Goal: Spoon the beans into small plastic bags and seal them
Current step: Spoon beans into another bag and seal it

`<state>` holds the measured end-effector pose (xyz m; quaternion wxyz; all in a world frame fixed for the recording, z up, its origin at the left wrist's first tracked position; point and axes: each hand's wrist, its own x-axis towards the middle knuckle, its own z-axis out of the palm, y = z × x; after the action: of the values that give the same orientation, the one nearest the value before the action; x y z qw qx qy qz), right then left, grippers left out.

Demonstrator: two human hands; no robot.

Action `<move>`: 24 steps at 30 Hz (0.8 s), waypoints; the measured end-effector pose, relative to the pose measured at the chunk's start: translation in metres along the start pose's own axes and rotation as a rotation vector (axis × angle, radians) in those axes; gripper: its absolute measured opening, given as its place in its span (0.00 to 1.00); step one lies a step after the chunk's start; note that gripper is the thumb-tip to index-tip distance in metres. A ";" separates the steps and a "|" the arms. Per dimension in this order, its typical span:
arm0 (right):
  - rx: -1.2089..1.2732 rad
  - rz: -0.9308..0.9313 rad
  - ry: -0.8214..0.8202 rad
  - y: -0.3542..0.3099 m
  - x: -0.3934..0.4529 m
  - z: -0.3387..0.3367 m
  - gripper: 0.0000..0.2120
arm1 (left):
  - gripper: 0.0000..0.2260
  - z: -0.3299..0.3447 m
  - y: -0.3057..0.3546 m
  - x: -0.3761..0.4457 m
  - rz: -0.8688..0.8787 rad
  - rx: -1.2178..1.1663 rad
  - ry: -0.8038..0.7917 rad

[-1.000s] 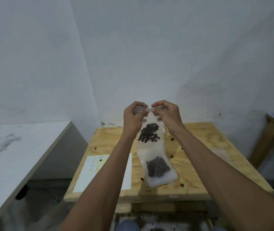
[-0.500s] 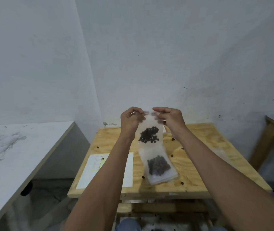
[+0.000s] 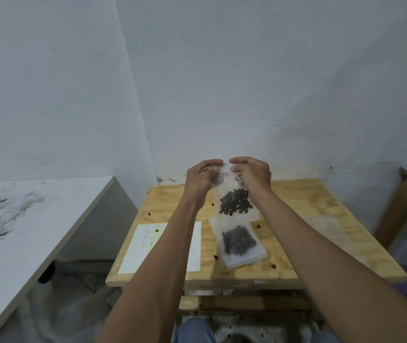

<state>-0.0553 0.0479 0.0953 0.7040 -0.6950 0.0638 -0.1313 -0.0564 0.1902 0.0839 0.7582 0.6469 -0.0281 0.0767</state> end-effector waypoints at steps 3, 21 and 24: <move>-0.102 0.083 0.071 0.012 -0.002 0.008 0.14 | 0.17 0.000 -0.012 -0.006 -0.033 0.122 0.031; -0.828 -0.060 -0.112 0.107 -0.014 -0.003 0.08 | 0.14 -0.026 -0.100 -0.029 -0.020 0.878 0.065; -0.850 -0.056 -0.117 0.109 -0.012 -0.005 0.07 | 0.15 -0.023 -0.104 -0.027 -0.007 0.941 0.057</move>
<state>-0.0573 0.0467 -0.0139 0.3535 -0.9311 0.0532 -0.0729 -0.0688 0.1952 -0.0253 0.3833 0.9180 0.0326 0.0964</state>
